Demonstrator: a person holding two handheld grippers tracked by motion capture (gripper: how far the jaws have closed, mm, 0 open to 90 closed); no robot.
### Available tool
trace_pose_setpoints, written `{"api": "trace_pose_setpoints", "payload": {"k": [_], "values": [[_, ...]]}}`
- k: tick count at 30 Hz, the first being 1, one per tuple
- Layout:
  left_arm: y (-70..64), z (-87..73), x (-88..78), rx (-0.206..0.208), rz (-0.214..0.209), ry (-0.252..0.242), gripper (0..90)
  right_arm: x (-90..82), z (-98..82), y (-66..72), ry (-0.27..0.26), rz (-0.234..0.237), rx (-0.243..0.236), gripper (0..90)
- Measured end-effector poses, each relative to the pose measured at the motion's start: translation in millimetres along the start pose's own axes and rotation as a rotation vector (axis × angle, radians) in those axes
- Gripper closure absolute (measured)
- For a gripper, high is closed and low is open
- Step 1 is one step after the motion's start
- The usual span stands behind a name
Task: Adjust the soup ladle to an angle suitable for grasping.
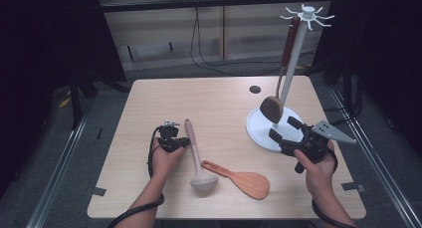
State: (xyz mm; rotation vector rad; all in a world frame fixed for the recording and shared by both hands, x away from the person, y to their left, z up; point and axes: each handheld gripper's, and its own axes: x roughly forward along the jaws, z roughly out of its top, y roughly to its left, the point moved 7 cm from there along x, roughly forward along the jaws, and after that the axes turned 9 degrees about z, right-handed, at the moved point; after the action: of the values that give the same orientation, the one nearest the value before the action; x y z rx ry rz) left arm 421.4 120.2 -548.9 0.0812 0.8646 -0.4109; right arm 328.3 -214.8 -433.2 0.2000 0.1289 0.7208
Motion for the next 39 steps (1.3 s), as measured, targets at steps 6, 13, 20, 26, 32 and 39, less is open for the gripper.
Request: {"api": "trace_pose_setpoints", "payload": {"k": [6, 13, 20, 26, 32, 39], "values": [[-8.7, 0.6, 2.9, 0.020, -0.028, -0.021, 83.8, 3.0, 0.0, 0.9, 0.001, 0.005, 0.001, 9.5], [-28.1, 5.0, 10.1, 0.044, -0.049, -0.018, 80.1, 1.6, 3.0, -3.0, -0.010, -0.002, 0.004, 9.5], [-29.9, 8.0, 8.7, 0.069, 0.005, 0.028, 69.5, -3.9, 3.9, -6.5, -0.018, -0.014, 0.013, 9.5], [-20.5, 11.7, -1.4, 0.044, 0.051, 0.031, 58.0, -5.4, 4.5, -5.9, -0.018, -0.015, 0.011, 9.5], [-24.9, 18.7, -13.7, 0.008, 0.034, 0.030, 50.1, -1.7, 3.2, -3.0, -0.011, -0.006, 0.005, 9.5], [-41.5, 15.1, -8.7, 0.003, 0.008, 0.079, 45.5, -1.2, 4.9, -0.8, -0.014, 0.000, 0.004, 9.5]]}}
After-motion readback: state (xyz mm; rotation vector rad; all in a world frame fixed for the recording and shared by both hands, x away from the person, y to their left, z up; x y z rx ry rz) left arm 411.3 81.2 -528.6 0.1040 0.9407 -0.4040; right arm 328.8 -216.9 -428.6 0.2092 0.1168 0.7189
